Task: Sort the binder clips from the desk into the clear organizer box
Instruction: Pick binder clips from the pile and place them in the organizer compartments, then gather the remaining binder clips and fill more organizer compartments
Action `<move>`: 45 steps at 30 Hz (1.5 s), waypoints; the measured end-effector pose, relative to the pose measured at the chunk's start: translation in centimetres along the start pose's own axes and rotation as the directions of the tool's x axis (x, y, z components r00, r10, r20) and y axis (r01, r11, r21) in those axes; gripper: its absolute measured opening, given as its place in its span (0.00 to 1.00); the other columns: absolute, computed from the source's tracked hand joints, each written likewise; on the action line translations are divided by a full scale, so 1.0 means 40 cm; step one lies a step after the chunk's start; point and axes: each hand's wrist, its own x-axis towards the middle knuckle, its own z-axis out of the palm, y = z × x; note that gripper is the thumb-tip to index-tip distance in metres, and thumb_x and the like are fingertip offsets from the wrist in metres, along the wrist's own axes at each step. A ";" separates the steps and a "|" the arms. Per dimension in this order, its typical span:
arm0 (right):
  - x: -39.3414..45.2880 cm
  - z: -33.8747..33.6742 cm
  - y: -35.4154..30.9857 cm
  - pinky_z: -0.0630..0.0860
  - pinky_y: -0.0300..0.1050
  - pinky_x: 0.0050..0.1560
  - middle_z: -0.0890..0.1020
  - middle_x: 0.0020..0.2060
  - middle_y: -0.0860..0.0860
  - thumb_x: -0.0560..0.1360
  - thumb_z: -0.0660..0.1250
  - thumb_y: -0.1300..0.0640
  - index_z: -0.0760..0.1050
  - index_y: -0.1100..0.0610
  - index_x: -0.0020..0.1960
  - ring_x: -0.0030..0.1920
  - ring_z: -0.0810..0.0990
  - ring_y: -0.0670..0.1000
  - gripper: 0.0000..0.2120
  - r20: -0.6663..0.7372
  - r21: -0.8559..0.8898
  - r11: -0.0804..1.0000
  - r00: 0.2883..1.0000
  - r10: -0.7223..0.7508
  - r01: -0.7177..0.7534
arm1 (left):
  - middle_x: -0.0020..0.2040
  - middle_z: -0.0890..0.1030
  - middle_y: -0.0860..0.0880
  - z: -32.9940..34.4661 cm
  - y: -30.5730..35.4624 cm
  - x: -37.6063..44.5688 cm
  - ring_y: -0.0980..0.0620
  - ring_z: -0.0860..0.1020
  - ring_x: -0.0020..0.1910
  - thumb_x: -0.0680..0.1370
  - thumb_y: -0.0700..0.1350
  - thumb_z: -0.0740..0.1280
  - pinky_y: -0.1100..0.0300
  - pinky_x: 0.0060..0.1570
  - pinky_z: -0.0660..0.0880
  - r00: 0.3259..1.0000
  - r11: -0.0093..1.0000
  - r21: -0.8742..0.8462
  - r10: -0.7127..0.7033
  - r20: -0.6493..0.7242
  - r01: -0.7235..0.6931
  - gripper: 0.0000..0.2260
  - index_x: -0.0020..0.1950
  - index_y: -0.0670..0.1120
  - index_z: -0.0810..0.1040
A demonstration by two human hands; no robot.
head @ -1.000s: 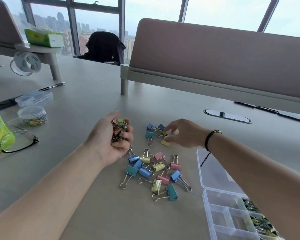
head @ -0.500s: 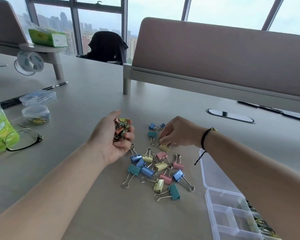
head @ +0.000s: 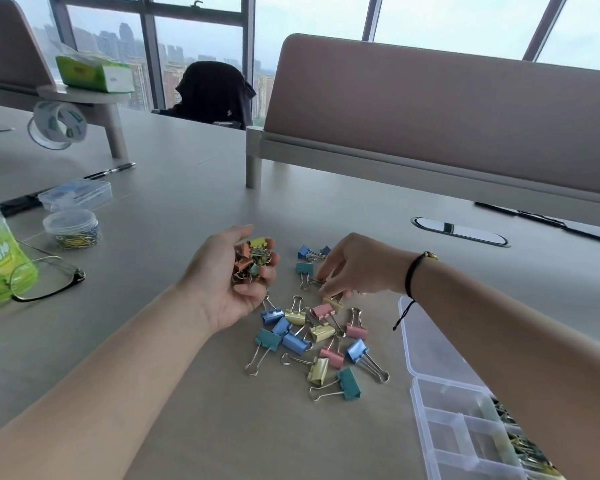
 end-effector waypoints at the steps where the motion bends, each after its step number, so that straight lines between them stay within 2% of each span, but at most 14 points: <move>1: 0.000 0.001 0.000 0.71 0.33 0.26 0.84 0.32 0.51 0.69 0.77 0.56 0.85 0.55 0.47 0.25 0.77 0.41 0.07 -0.004 0.009 1.000 1.000 0.006 -0.006 | 0.34 0.77 0.45 -0.001 0.000 0.001 0.54 0.72 0.24 0.79 0.49 0.61 0.70 0.14 0.57 1.000 1.000 -0.003 -0.005 0.002 0.005 0.11 0.44 0.43 0.76; 5: 0.009 0.007 -0.002 0.71 0.35 0.27 0.81 0.26 0.48 0.67 0.78 0.56 0.84 0.58 0.42 0.24 0.76 0.43 0.07 -0.047 0.033 0.998 0.998 0.050 -0.049 | 0.35 0.76 0.45 -0.005 0.003 0.003 0.55 0.72 0.24 0.78 0.50 0.64 0.69 0.13 0.58 1.000 0.999 -0.028 -0.029 0.005 0.029 0.11 0.44 0.43 0.76; 12: 0.005 -0.003 0.001 0.71 0.36 0.26 0.81 0.28 0.53 0.68 0.76 0.57 0.84 0.64 0.41 0.25 0.74 0.47 0.09 -0.055 0.032 0.997 0.996 0.070 -0.068 | 0.36 0.79 0.44 -0.003 0.002 0.000 0.53 0.74 0.28 0.78 0.52 0.64 0.70 0.14 0.59 0.999 0.999 -0.034 -0.044 -0.031 0.043 0.12 0.47 0.43 0.77; 14: 0.002 -0.017 -0.006 0.72 0.38 0.28 0.81 0.28 0.53 0.69 0.76 0.58 0.83 0.64 0.42 0.27 0.74 0.49 0.09 -0.128 0.162 0.986 0.991 0.051 -0.030 | 0.37 0.79 0.44 -0.001 0.002 0.003 0.53 0.75 0.28 0.78 0.53 0.64 0.70 0.15 0.60 0.998 0.998 -0.030 -0.051 -0.037 0.050 0.13 0.48 0.43 0.78; 17: -0.006 -0.045 -0.047 0.72 0.41 0.30 0.81 0.29 0.53 0.69 0.76 0.61 0.83 0.61 0.41 0.29 0.74 0.50 0.04 -0.174 0.457 0.880 0.983 -0.056 0.131 | 0.38 0.79 0.42 -0.001 0.000 0.005 0.52 0.75 0.30 0.78 0.56 0.64 0.70 0.15 0.60 0.998 0.998 -0.006 -0.065 -0.018 0.065 0.16 0.48 0.42 0.78; 21: -0.018 -0.054 -0.126 0.74 0.40 0.31 0.82 0.31 0.52 0.71 0.76 0.61 0.83 0.58 0.43 0.30 0.76 0.48 0.02 -0.103 0.521 0.815 0.966 -0.235 0.254 | 0.38 0.79 0.41 0.002 -0.003 0.001 0.51 0.76 0.30 0.79 0.57 0.62 0.70 0.14 0.61 0.995 0.996 -0.007 -0.093 0.031 0.093 0.19 0.49 0.41 0.78; 25: 0.006 -0.091 -0.120 0.76 0.43 0.36 0.84 0.37 0.53 0.73 0.75 0.58 0.83 0.57 0.49 0.33 0.78 0.49 0.05 -0.135 0.533 0.817 0.976 -0.173 0.219 | 0.37 0.79 0.41 -0.002 0.000 0.003 0.52 0.75 0.28 0.81 0.53 0.59 0.69 0.13 0.60 0.996 0.994 -0.071 -0.079 0.050 0.083 0.17 0.49 0.40 0.78; 28: 0.045 -0.109 -0.045 0.75 0.41 0.34 0.84 0.42 0.56 0.73 0.74 0.59 0.82 0.56 0.53 0.34 0.78 0.49 0.10 -0.279 0.373 0.923 0.960 0.010 0.099 | 0.35 0.78 0.42 -0.005 0.002 0.006 0.53 0.74 0.26 0.81 0.50 0.59 0.71 0.14 0.58 0.998 0.994 -0.095 -0.048 0.048 0.052 0.15 0.45 0.42 0.79; 30: 0.063 -0.089 0.002 0.76 0.39 0.36 0.83 0.49 0.52 0.72 0.75 0.60 0.81 0.54 0.58 0.37 0.80 0.48 0.15 -0.250 0.181 0.983 0.968 0.035 0.011 | 0.35 0.78 0.44 -0.008 0.003 0.011 0.53 0.73 0.25 0.80 0.50 0.60 0.71 0.14 0.58 0.999 0.994 -0.104 -0.039 0.031 0.042 0.14 0.44 0.43 0.78; 33: 0.076 -0.038 0.044 0.76 0.40 0.52 0.81 0.56 0.48 0.72 0.75 0.58 0.81 0.53 0.61 0.51 0.80 0.49 0.18 -0.140 -0.043 0.999 0.990 -0.027 0.021 | 0.35 0.78 0.45 -0.015 0.006 0.017 0.54 0.73 0.25 0.79 0.51 0.62 0.70 0.14 0.58 1.000 0.993 -0.111 -0.026 0.000 0.026 0.12 0.44 0.44 0.77; 35: 0.086 -0.017 0.057 0.79 0.42 0.52 0.83 0.54 0.47 0.72 0.74 0.58 0.83 0.52 0.57 0.48 0.81 0.49 0.13 -0.134 -0.069 0.997 0.990 -0.048 0.039 | 0.35 0.77 0.45 -0.019 0.009 0.021 0.54 0.72 0.25 0.79 0.51 0.62 0.70 0.14 0.57 1.000 0.993 -0.118 -0.018 -0.009 0.017 0.12 0.43 0.44 0.77; 39: 0.092 -0.016 0.060 0.77 0.39 0.38 0.86 0.46 0.51 0.72 0.75 0.57 0.85 0.54 0.48 0.35 0.81 0.48 0.05 -0.118 -0.046 0.997 0.991 -0.061 0.056 | 0.34 0.77 0.46 -0.021 0.012 0.026 0.55 0.72 0.24 0.79 0.51 0.62 0.71 0.15 0.57 1.000 0.992 -0.124 0.000 -0.029 -0.003 0.11 0.42 0.44 0.76; 42: 0.083 -0.020 0.047 0.74 0.37 0.36 0.83 0.41 0.47 0.71 0.76 0.55 0.83 0.54 0.49 0.31 0.78 0.45 0.09 -0.100 -0.038 0.997 0.993 -0.064 0.060 | 0.34 0.77 0.46 -0.017 0.013 0.025 0.55 0.72 0.23 0.79 0.50 0.63 0.71 0.15 0.56 0.999 0.992 -0.126 0.003 -0.040 -0.008 0.11 0.42 0.44 0.76; 45: 0.085 -0.009 0.026 0.75 0.35 0.39 0.78 0.56 0.45 0.72 0.74 0.60 0.76 0.51 0.63 0.42 0.80 0.47 0.21 -0.089 0.026 0.997 0.994 -0.066 0.068 | 0.33 0.77 0.46 -0.017 0.015 0.020 0.55 0.71 0.23 0.79 0.50 0.62 0.72 0.17 0.55 0.998 0.992 -0.128 0.014 -0.058 -0.021 0.11 0.43 0.45 0.75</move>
